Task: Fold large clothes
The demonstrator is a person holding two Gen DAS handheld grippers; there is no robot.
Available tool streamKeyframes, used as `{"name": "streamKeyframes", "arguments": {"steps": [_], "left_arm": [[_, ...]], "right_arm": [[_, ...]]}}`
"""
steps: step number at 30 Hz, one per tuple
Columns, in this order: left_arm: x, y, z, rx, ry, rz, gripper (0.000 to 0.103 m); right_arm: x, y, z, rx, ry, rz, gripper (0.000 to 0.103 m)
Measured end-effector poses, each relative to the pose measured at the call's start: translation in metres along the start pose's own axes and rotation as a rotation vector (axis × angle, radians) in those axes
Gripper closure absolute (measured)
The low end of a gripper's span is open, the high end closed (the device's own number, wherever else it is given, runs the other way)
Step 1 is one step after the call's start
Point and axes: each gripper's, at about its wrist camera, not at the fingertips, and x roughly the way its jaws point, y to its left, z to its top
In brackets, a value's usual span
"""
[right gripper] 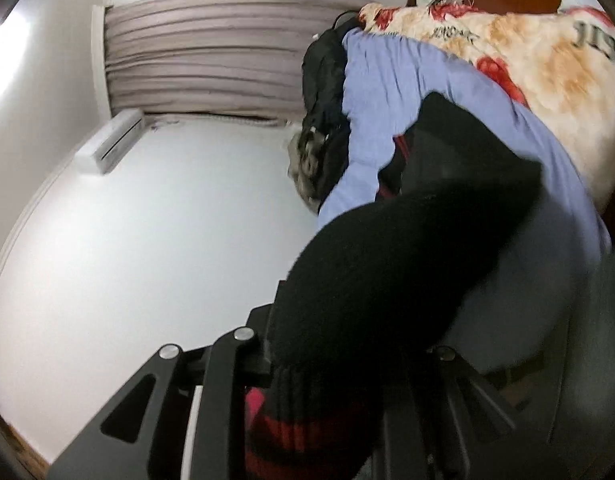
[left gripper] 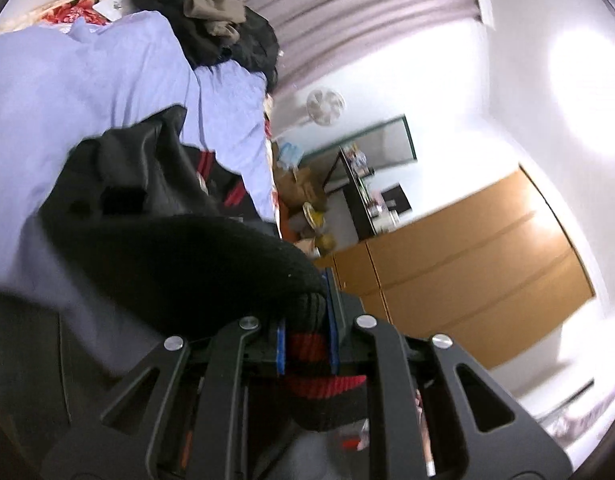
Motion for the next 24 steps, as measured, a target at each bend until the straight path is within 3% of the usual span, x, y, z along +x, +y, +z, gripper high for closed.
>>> {"name": "streamKeyframes", "arguments": {"steps": [7, 12, 14, 18, 21, 24], "left_arm": [[0.084, 0.038, 0.084, -0.135, -0.090, 0.067, 0.088], [0.155, 0.099, 0.142, -0.188, -0.086, 0.198, 0.088], [0.187, 0.122, 0.160, -0.159, -0.058, 0.264, 0.088], [0.229, 0.160, 0.188, -0.095, -0.043, 0.313, 0.088], [0.257, 0.179, 0.205, 0.006, -0.040, 0.361, 0.087], [0.285, 0.207, 0.213, 0.041, -0.025, 0.420, 0.087]], "right_arm": [[0.077, -0.012, 0.087, 0.051, -0.037, -0.083, 0.083], [0.141, -0.059, 0.150, 0.097, -0.054, -0.223, 0.083], [0.166, -0.080, 0.168, 0.107, -0.048, -0.270, 0.083], [0.212, -0.124, 0.206, 0.102, -0.031, -0.336, 0.084], [0.244, -0.150, 0.227, 0.085, -0.012, -0.354, 0.084], [0.271, -0.175, 0.244, 0.073, 0.006, -0.371, 0.084]]}}
